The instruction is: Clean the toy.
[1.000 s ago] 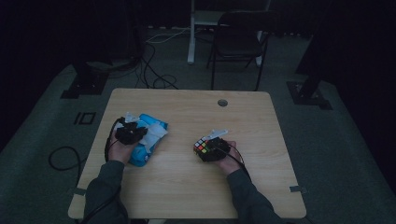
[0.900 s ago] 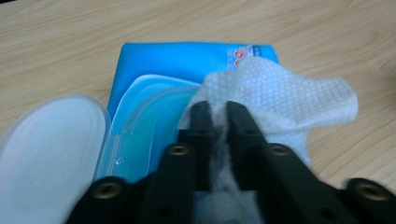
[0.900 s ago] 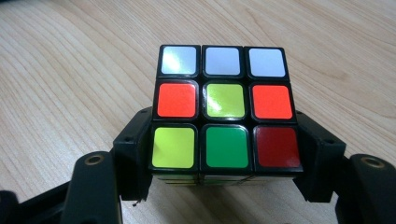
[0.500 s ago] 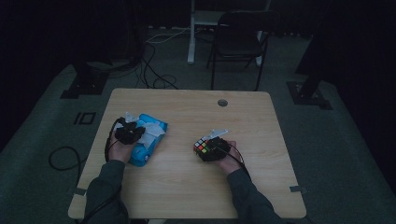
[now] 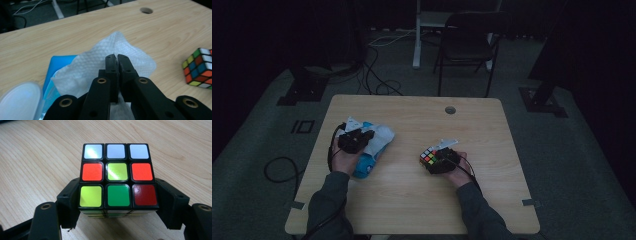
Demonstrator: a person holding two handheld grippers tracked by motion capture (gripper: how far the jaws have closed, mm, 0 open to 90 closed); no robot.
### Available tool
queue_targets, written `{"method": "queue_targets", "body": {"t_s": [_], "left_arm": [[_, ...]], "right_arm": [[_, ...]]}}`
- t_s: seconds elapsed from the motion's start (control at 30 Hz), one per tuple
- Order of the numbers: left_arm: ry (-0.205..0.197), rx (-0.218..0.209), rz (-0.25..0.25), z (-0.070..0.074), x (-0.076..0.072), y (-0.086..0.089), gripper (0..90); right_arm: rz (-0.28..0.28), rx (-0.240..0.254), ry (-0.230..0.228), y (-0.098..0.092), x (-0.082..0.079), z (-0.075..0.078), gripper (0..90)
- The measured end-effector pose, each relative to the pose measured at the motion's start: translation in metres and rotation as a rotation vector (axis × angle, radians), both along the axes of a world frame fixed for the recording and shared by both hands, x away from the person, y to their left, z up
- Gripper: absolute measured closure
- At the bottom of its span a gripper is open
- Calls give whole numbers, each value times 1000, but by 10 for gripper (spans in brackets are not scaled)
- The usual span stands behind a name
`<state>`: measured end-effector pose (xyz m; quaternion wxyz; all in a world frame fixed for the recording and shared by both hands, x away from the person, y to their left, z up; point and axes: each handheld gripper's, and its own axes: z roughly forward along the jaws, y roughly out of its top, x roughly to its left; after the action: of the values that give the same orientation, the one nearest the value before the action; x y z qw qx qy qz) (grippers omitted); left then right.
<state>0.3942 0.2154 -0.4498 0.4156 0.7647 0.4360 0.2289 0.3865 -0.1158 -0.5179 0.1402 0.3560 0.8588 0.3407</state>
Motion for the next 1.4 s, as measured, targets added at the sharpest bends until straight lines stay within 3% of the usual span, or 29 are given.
{"method": "queue_targets", "body": {"t_s": [0.1, 0.23, 0.4, 0.63, 0.93, 1.4], "left_arm": [[-17, 3, -25, 6, -3, -6, 889], [-48, -44, -77, 18, -6, -14, 889], [-62, -34, -112, 26, -7, -26, 889], [-44, -32, -142, 20, -6, -38, 888], [-20, -46, -186, 15, -6, -48, 887], [-11, -54, -253, 6, -13, -73, 887]], "right_arm": [[2, 1, -2, 0, 0, 1, 299], [4, 3, -7, 3, 1, 3, 301], [6, -8, 1, 3, 2, 1, 322], [14, -1, 12, 2, 3, 1, 336], [33, -28, -19, 4, 0, 2, 339], [82, -29, -60, 11, -6, 12, 339]]}}
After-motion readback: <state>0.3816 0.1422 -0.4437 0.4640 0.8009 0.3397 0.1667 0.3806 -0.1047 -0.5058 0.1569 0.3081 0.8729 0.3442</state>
